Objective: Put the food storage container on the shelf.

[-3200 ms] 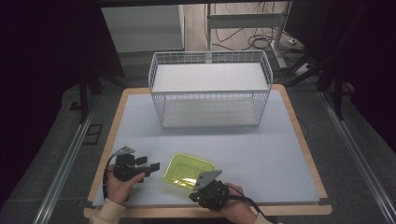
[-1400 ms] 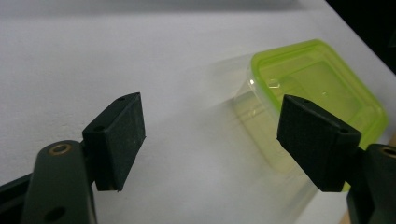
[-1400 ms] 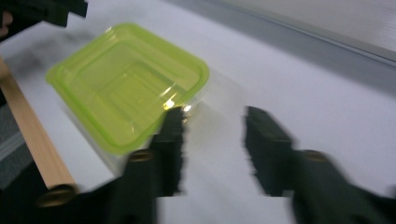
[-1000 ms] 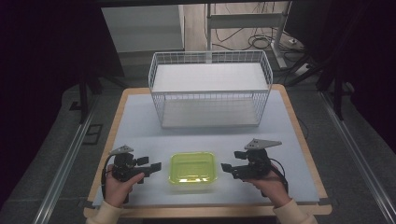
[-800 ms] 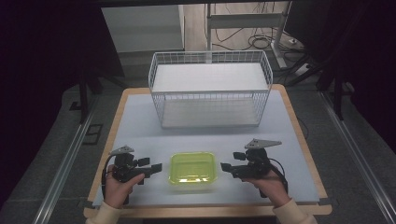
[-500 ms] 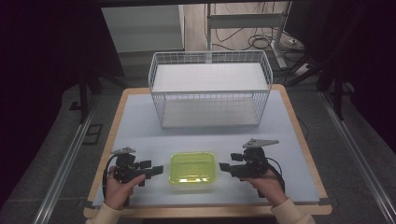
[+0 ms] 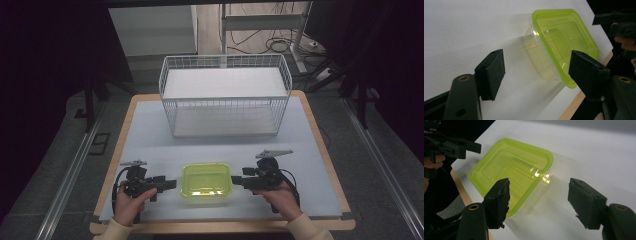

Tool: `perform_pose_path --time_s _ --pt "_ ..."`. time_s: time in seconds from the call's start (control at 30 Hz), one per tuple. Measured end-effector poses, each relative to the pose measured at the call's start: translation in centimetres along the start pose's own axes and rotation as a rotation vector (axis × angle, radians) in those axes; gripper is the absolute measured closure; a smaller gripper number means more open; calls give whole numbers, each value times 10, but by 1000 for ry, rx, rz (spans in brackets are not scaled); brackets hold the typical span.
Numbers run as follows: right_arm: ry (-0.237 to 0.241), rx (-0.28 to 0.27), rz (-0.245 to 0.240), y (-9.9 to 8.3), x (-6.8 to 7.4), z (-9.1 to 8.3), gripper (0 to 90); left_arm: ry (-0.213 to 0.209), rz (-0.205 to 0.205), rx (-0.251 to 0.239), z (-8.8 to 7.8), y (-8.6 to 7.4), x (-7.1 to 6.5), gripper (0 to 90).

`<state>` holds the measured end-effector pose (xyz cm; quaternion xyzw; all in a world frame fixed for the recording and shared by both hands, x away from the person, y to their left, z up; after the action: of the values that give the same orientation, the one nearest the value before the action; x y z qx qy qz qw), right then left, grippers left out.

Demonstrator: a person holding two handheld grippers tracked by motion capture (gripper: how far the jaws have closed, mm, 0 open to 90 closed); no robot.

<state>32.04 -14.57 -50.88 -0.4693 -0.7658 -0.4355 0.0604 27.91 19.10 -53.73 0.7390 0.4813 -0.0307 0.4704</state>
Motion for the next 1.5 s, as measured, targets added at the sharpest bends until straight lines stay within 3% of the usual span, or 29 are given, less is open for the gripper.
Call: perform_pose_path --time_s 0.17,0.5,0.67,0.7,0.93,1.03,1.1,1.17,1.5 --pt "21 16 48 -1 -4 10 396 -13 -16 -5 7 2 0 331" --pt "29 44 82 -4 -8 26 482 -18 -32 -12 17 4 3 389" --pt "39 46 97 -4 -9 27 536 -51 -61 -9 23 4 2 435" --pt "49 48 103 -4 -9 28 549 -74 -66 -4 26 4 2 450" --pt "87 63 122 -6 -7 30 645 -116 -68 18 32 4 -3 690" --pt "115 84 151 -8 -5 32 690 -132 -70 8 32 5 -7 736" --pt "109 75 153 -8 -5 31 709 -137 -73 1 30 5 -8 756" --pt "119 64 165 -7 -4 28 743 -170 -80 -26 26 6 -11 786" --pt "140 37 203 -4 -2 19 810 -154 -34 -17 23 5 -21 819"
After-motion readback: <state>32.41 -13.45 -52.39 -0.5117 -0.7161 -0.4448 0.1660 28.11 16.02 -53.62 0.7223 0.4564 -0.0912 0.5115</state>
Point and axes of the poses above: each handheld gripper's, and its own axes: z roughly forward along the jaws, y roughly out of its top, x roughly to its left, the point moved 4 cm from there along z, roughly forward along the jaws, and after that the axes turned 9 degrees about z, right-handed, at the moved point
